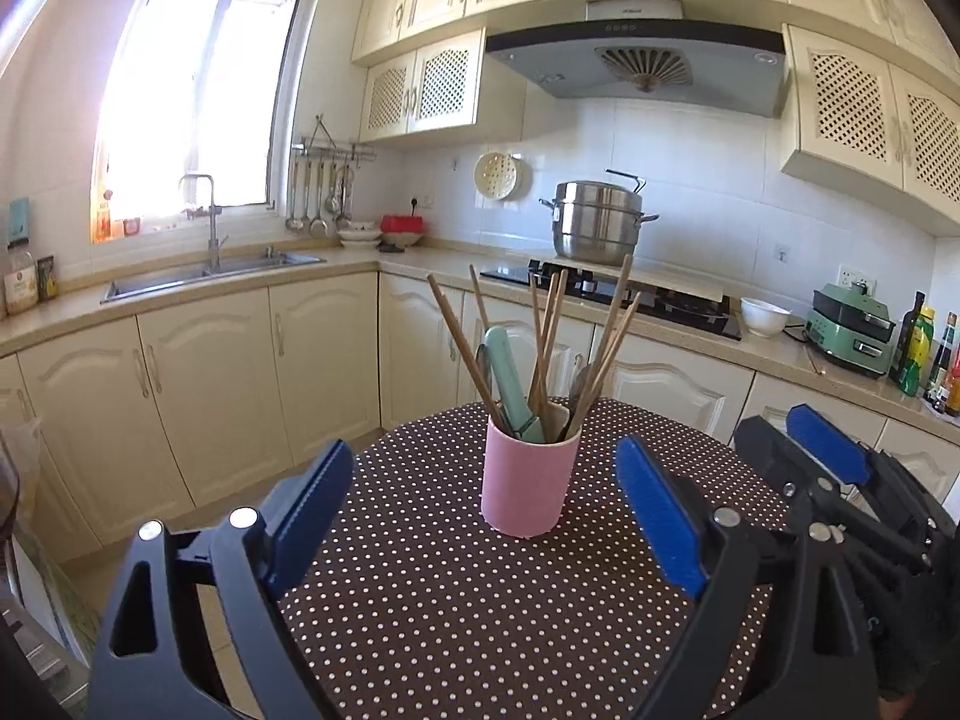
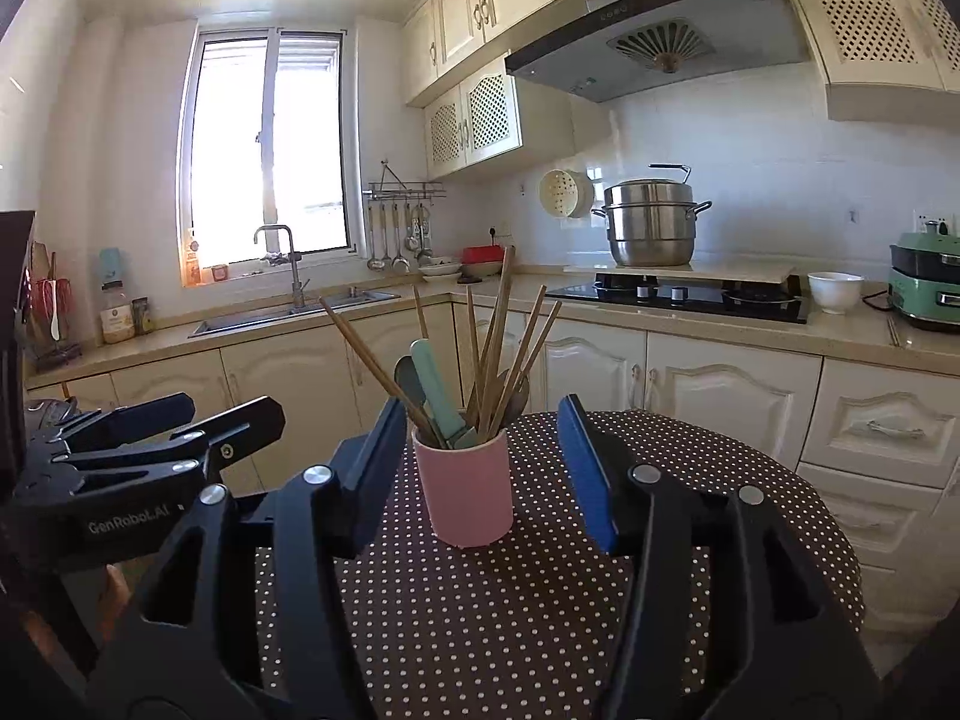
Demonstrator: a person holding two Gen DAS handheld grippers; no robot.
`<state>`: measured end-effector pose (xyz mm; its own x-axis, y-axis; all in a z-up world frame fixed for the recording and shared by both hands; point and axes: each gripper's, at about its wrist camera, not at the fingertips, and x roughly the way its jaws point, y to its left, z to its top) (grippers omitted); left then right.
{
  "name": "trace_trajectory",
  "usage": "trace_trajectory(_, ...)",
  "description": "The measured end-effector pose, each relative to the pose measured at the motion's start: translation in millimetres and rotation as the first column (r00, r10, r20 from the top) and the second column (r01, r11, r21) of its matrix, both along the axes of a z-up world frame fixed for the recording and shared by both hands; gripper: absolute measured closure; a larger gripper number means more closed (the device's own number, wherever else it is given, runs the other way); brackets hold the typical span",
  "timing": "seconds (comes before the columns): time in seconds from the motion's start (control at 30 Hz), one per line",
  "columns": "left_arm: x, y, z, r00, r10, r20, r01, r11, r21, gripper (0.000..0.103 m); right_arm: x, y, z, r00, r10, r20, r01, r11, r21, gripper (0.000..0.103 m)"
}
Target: Organize utensils
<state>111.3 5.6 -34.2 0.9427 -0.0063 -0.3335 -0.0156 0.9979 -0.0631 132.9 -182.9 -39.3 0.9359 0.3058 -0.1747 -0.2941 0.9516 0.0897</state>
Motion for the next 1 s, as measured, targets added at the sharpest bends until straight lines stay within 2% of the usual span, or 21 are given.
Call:
trace_trajectory(0.13, -28, -7, 7, 0.999, -0.001, 0.041, 0.0, 1.0, 0.03, 0.015, -29, -7, 9, 1.0, -0.006, 0.018, 0.006, 1.0, -0.005, 0.044)
trace_trajectory(0.37, -71, -23, 19, 0.993, 0.023, 0.115, -0.034, 0.995, 0.097, 0.013, -62, -12, 18, 1.0, -0.002, 0.022, 0.002, 1.0, -0.011, 0.044)
trace_trajectory(0.6, -105, -22, 31, 0.984, 0.034, 0.174, -0.048, 0.996, 0.079, 0.013, -84, -13, 24, 0.999, 0.008, 0.033, -0.008, 1.0, -0.018, 0.041)
trace_trajectory(1.0, -129, -20, 40, 0.975, 0.038, 0.218, -0.055, 0.996, 0.073, 0.013, -107, -10, 33, 0.999, 0.018, 0.049, -0.017, 0.999, -0.034, 0.039)
